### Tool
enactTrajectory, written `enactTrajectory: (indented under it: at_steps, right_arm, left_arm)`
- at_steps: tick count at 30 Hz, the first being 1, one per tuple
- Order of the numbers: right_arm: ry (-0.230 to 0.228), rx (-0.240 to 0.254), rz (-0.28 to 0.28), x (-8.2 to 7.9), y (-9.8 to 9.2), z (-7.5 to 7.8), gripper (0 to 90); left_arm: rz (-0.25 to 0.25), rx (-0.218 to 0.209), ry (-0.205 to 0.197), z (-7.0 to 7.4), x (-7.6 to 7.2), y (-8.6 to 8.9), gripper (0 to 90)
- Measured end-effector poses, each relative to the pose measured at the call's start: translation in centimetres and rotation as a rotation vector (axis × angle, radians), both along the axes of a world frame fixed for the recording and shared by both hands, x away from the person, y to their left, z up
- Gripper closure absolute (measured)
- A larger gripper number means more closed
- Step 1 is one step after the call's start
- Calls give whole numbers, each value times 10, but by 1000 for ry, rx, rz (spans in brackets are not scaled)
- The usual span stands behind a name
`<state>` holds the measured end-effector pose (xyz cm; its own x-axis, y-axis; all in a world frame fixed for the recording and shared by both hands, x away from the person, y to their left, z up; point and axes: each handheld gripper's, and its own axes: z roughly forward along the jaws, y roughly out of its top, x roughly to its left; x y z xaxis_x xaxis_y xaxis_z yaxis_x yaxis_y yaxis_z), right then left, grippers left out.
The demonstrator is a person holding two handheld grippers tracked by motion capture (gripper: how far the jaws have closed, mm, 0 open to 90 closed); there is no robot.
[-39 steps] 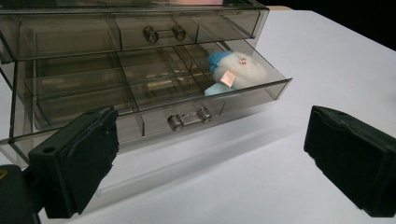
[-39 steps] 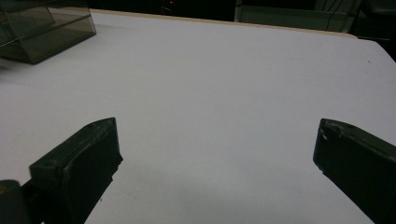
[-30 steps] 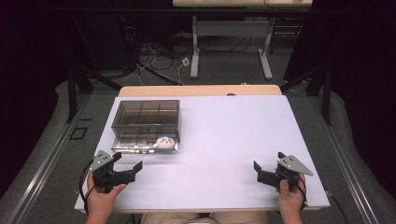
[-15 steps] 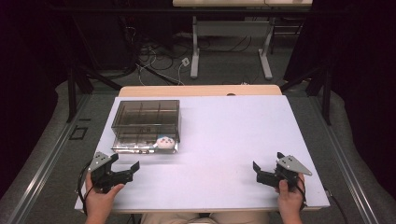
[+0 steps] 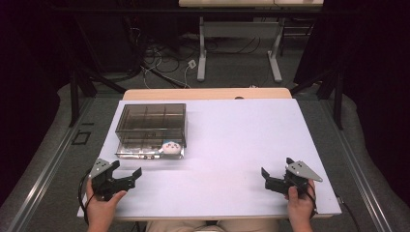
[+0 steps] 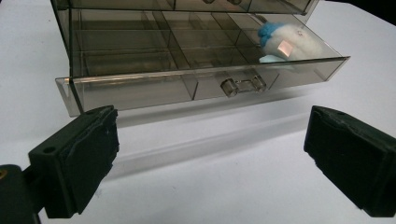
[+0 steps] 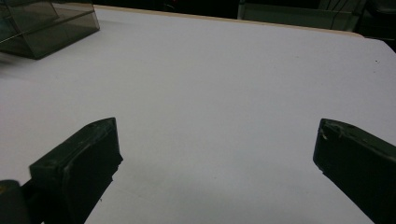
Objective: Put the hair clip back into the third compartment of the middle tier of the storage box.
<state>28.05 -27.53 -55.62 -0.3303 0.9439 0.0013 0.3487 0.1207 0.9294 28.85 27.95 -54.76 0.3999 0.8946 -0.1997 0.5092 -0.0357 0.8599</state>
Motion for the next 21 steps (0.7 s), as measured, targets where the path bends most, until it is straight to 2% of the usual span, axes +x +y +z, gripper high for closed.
enactTrajectory:
  at_steps: [2,4,12,16,20,21]
  right_arm:
    - [10,-5,-4,0,0,0,4]
    - [-4,0,-1,0,0,0,4]
    - [2,-3,4,0,2,0,4]
    - [23,-10,8,-1,2,1,4]
    - [23,-11,8,-1,2,1,4]
    - [2,-2,6,0,3,0,4]
  left_arm:
    - [2,4,4,-1,0,1,32]
    - [1,6,10,-2,1,2,32]
    - [11,-7,21,-5,2,5,32]
    - [14,-13,23,-7,2,6,33]
    - [17,-15,31,-8,3,8,34]
    - [18,-18,32,-8,3,8,34]
